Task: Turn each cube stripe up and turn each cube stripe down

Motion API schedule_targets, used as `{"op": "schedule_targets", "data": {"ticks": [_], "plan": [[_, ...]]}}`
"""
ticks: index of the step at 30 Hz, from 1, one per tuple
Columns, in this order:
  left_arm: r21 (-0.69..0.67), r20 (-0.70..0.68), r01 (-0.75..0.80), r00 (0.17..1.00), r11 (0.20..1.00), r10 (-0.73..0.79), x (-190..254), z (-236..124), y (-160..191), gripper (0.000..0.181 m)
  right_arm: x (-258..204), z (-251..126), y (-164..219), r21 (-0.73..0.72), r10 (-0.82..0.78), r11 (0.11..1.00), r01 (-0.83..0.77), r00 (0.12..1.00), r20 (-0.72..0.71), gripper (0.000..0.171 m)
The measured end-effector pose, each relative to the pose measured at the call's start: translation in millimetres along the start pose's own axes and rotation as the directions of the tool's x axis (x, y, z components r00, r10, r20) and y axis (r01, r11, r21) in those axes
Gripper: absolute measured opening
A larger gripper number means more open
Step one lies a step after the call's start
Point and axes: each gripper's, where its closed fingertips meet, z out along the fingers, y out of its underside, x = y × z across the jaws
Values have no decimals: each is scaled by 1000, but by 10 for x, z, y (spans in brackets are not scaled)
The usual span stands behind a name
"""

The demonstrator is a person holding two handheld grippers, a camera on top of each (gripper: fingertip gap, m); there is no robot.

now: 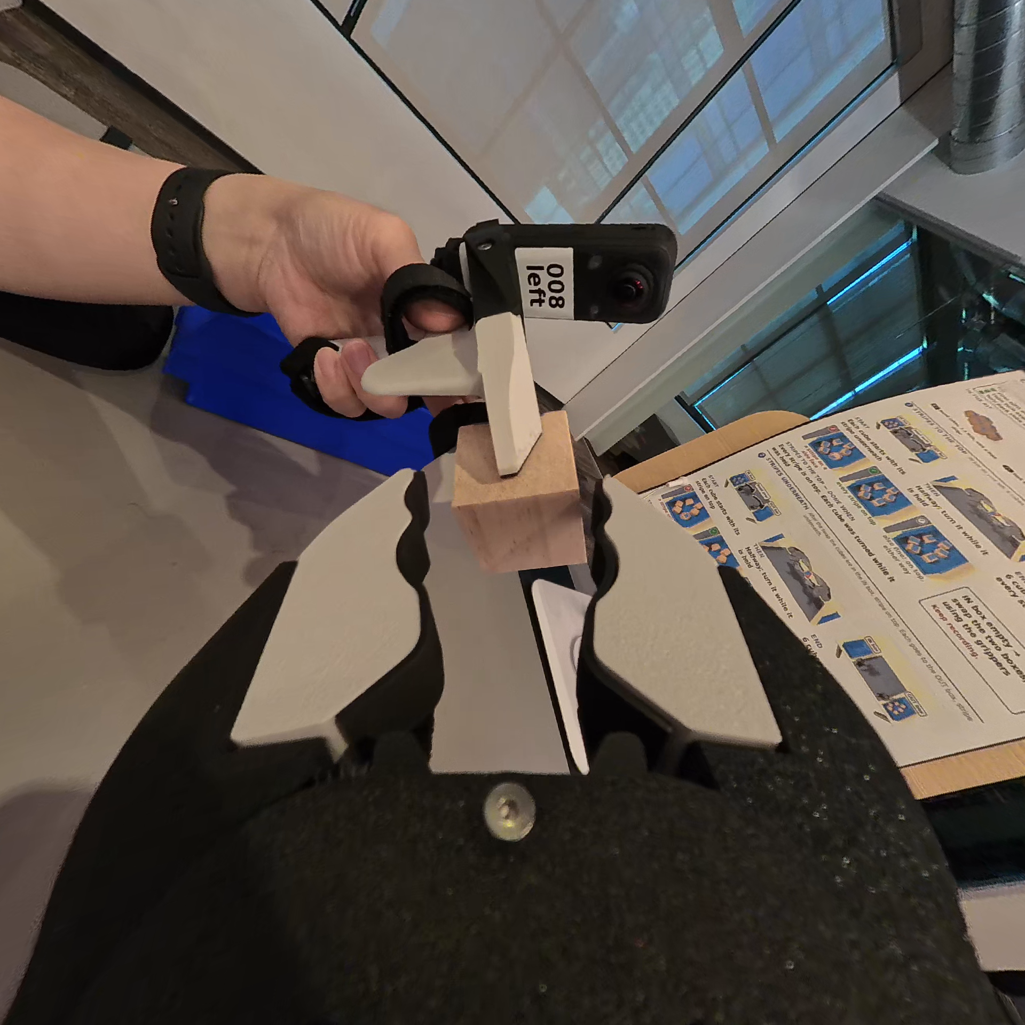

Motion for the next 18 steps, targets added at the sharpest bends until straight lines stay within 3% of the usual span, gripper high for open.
{"op": "schedule_targets", "data": {"ticks": [18], "plan": [[-15,-40,14,999,1000,-14,44,56,36,45,-30,14,40,-10,-44,999,44,999,-5,51]]}}
